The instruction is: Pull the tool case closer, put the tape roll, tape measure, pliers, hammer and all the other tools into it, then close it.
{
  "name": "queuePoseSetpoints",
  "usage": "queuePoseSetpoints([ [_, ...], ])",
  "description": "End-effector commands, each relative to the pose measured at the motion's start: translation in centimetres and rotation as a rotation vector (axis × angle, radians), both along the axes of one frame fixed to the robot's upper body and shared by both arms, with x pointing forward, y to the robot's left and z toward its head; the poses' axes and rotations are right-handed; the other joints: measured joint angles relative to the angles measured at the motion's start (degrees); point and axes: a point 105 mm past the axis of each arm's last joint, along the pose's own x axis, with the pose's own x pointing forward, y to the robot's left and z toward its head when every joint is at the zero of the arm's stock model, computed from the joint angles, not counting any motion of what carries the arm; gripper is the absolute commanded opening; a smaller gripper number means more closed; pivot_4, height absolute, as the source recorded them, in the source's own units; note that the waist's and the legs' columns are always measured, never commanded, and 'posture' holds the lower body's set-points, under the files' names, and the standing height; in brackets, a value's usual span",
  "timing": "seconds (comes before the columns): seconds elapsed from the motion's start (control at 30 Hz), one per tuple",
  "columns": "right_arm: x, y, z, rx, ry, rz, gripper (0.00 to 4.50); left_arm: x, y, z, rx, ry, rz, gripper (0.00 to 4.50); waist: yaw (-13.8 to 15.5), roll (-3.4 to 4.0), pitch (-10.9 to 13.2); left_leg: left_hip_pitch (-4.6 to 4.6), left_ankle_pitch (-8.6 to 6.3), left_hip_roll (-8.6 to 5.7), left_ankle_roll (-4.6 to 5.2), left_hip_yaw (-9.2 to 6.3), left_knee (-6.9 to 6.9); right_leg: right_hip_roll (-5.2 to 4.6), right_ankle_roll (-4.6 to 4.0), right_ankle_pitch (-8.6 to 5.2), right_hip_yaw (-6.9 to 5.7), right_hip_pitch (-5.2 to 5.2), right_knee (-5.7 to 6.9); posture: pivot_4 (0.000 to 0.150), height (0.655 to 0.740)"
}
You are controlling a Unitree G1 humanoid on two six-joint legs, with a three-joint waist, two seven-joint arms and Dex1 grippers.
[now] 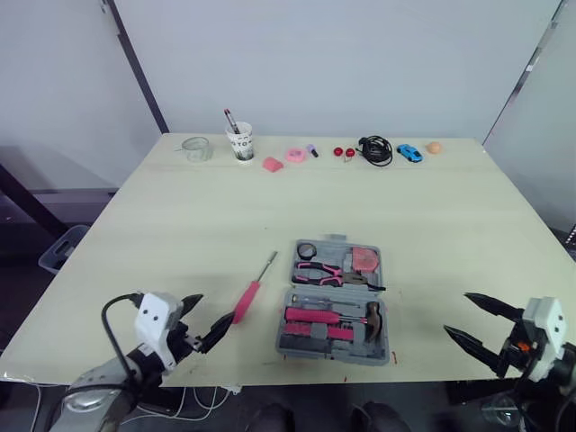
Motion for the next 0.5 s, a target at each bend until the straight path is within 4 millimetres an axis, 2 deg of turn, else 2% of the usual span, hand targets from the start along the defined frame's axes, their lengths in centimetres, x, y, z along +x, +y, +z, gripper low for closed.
queuePoseSetpoints([
  [0.03, 0.8, 3.4, 2.7, 0.001, -0.072, 0.176, 4.47, 1.6, -2.1, 1.0, -0.005, -0.010, 0.060, 4.50, 0.02, -0.06, -0.04, 0.00, 0.00, 0.00, 0.00, -0.02, 0.00, 0.00, 0.00, 0.00, 0.00, 0.00, 0.01, 0.150, 0.7400],
  [0.27, 1.6, 5.9, 4.4, 0.003, -0.114, 0.275, 4.47, 3.3, -3.4, 0.0, 0.025, 0.054, 0.073, 4.50, 0.01, -0.05, -0.01, -0.05, 0.00, -0.06, 0.00, -0.08, -0.02, 0.08, 0.04, 0.02, -0.04, 0.00, 0.01, 0.150, 0.7400],
  [0.5, 2.0, 7.2, 5.7, -0.016, -0.138, 0.325, 4.47, 4.8, -4.1, -0.7, 0.036, 0.103, 0.071, 4.50, 0.05, -0.07, 0.00, -0.06, 0.00, -0.09, 0.00, -0.10, 0.00, 0.07, 0.12, 0.07, -0.03, 0.00, 0.01, 0.150, 0.7400],
])
